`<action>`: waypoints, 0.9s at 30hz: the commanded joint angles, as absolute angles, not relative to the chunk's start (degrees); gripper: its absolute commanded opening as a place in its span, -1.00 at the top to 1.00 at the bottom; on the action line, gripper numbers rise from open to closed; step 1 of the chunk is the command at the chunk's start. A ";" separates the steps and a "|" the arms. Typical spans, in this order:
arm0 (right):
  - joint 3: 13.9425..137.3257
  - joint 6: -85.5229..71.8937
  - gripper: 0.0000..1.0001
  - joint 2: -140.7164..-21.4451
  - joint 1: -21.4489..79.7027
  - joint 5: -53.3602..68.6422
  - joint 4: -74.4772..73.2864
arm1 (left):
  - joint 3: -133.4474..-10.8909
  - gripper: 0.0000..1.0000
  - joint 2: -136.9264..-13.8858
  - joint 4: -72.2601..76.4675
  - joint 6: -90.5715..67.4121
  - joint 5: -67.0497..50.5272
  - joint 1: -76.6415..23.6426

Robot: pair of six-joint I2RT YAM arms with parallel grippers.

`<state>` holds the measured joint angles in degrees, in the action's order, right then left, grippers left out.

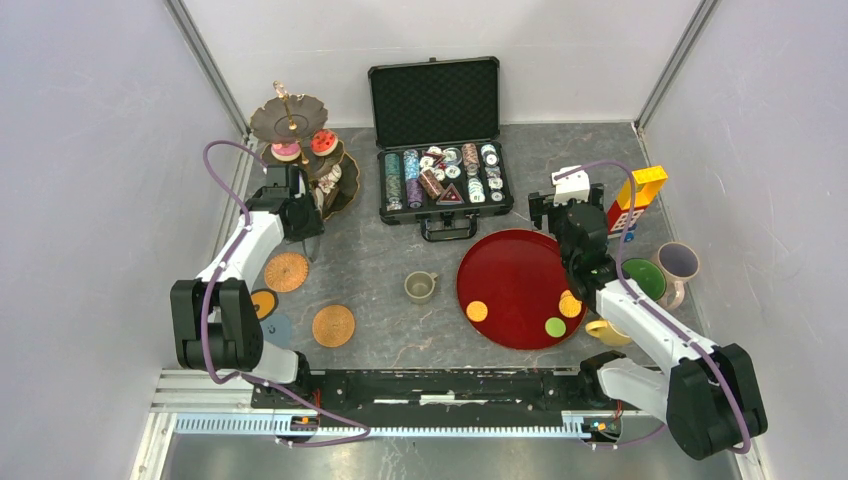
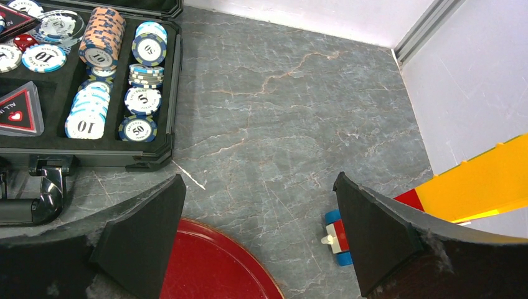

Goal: Serve the afternoon tea
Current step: Place the desert on the desert table.

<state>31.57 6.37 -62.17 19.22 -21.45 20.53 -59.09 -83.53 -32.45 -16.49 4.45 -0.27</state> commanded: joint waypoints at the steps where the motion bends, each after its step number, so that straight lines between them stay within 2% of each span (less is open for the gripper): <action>1: 31.46 6.68 -0.96 -62.38 19.34 -21.43 23.25 | -59.96 -0.04 -82.88 -29.62 -15.80 3.99 -0.09; 27: 31.38 6.42 -0.96 -62.01 19.34 -20.35 23.20 | -58.17 -0.23 -80.56 -29.09 -15.55 3.84 -0.09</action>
<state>31.57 6.35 -62.67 19.22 -20.97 20.53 -58.76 -83.29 -32.16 -16.49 4.34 -0.27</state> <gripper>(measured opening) 0.980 0.609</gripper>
